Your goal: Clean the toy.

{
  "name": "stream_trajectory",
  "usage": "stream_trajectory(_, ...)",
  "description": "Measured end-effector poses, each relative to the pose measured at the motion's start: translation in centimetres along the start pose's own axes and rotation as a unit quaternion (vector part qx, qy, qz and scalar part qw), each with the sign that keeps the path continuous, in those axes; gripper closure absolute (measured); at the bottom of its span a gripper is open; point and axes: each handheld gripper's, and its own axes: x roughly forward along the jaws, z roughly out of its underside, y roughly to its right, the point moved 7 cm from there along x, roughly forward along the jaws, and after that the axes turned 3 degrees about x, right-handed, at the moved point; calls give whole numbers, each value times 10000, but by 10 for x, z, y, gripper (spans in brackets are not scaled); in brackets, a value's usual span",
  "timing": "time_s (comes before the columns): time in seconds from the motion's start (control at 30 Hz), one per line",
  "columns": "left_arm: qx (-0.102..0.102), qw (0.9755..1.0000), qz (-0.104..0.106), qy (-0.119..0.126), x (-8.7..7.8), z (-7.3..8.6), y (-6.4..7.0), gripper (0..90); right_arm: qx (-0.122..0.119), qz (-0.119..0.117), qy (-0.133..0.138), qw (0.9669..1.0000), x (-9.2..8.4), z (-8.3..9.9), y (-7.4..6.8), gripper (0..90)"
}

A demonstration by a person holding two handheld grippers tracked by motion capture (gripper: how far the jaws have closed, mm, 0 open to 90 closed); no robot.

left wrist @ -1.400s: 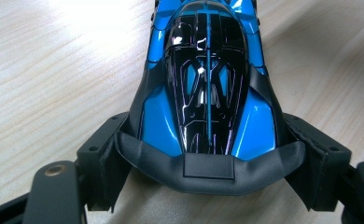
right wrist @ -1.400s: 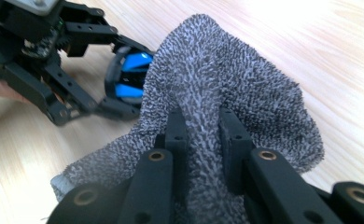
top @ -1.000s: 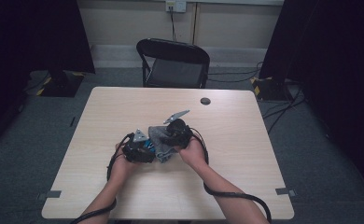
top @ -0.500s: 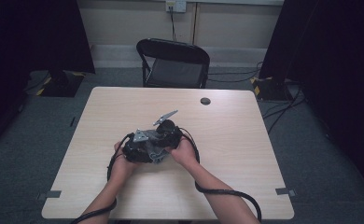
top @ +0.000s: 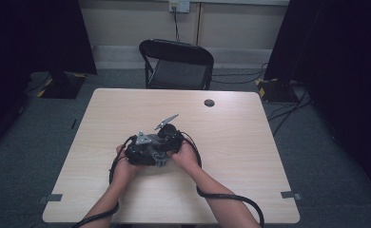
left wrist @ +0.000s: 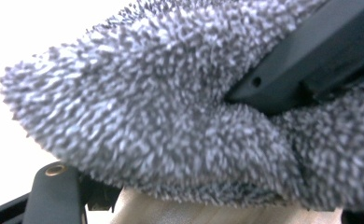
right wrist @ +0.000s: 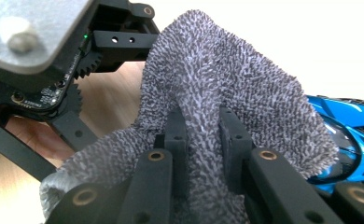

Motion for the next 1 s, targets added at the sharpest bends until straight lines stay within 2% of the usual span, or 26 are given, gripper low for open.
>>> stream_trajectory(0.3,16,10000,2,-13,0,0,0,241,80,87,-41,9999,-5,1,15,770)
stream_trajectory(0.43,17,10000,1,-15,0,0,0,241,148,141,-48,9998,-9,1,26,769)
stream_trajectory(0.77,13,10000,-4,-5,0,0,0,241,653,233,174,9974,-14,4,54,764)
stream_trajectory(1.0,14,10000,-3,-5,0,0,0,241,766,356,274,9960,-14,6,63,756)
